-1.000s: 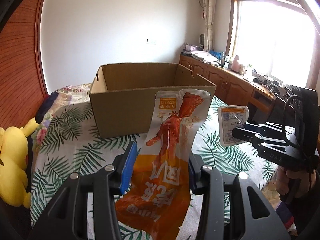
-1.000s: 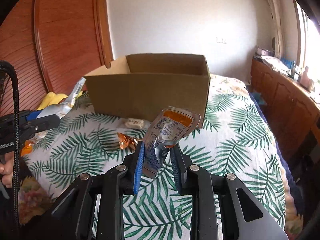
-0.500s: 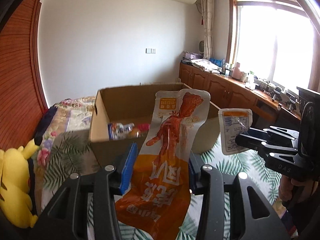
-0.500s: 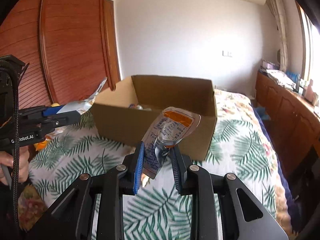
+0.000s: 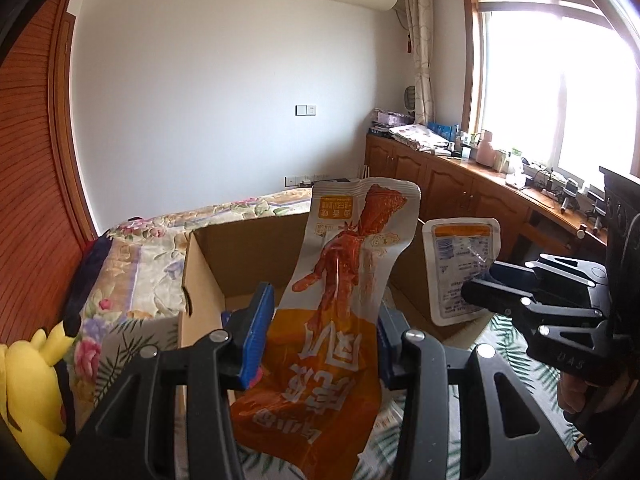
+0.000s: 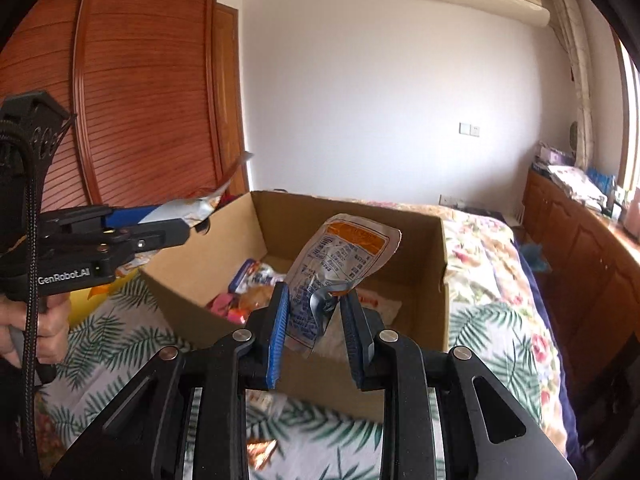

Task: Organize snacks
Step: 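Carry both packets over the box and open both grippers to drop them, then move both grippers back to the bed toward the white packet and gold candy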

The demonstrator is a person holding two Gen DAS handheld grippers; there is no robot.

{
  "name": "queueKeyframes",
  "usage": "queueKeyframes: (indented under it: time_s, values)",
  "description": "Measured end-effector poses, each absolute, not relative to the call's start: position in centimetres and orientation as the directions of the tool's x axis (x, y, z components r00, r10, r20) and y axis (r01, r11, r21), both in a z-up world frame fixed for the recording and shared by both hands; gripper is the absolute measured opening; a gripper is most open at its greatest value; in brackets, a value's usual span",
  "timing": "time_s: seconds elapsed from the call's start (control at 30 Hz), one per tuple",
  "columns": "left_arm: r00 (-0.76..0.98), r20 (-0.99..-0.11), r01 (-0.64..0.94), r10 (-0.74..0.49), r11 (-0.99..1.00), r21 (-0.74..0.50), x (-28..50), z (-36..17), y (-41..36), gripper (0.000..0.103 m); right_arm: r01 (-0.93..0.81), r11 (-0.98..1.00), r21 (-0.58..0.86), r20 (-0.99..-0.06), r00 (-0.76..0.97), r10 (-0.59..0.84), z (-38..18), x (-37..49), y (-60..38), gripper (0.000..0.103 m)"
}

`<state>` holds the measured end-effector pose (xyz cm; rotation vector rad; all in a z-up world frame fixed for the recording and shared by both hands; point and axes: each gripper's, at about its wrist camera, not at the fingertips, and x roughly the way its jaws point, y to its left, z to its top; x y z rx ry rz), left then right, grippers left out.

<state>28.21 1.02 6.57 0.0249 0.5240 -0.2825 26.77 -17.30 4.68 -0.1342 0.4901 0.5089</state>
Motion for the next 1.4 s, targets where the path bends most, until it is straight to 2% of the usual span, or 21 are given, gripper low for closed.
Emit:
queueKeyframes:
  time_s: [0.37, 0.87, 1.03, 1.13, 1.4]
  values:
    - [0.816, -0.527, 0.248, -0.239, 0.967, -0.054, 32.4, 4.2, 0.6, 0.044, -0.501, 0.865, 0.01, -0.518, 0.737, 0.433, 2.9, 31.7, -16.5, 0.024]
    - [0.783, -0.577, 0.241, -0.231, 0.969, -0.059, 34.3, 2.4, -0.8, 0.048, -0.488, 0.872, 0.035, -0.576, 0.703, 0.417, 0.4, 33.4, -16.3, 0.026]
    - [0.784, -0.578, 0.246, -0.224, 0.968, -0.042, 34.1, 2.2, -1.3, 0.049, -0.488, 0.872, 0.038, -0.573, 0.705, 0.419, 0.6, 33.1, -16.3, 0.026]
    - [0.794, -0.568, 0.242, -0.215, 0.97, -0.03, 33.7, 2.3, -1.6, 0.056, -0.487, 0.873, 0.033, -0.572, 0.707, 0.416, 0.5, 33.0, -16.3, 0.026]
    - [0.798, -0.561, 0.25, -0.222, 0.968, -0.028, 32.4, 2.7, -1.5, 0.059, -0.486, 0.873, 0.032, -0.551, 0.72, 0.421, 1.2, 31.1, -16.5, 0.028]
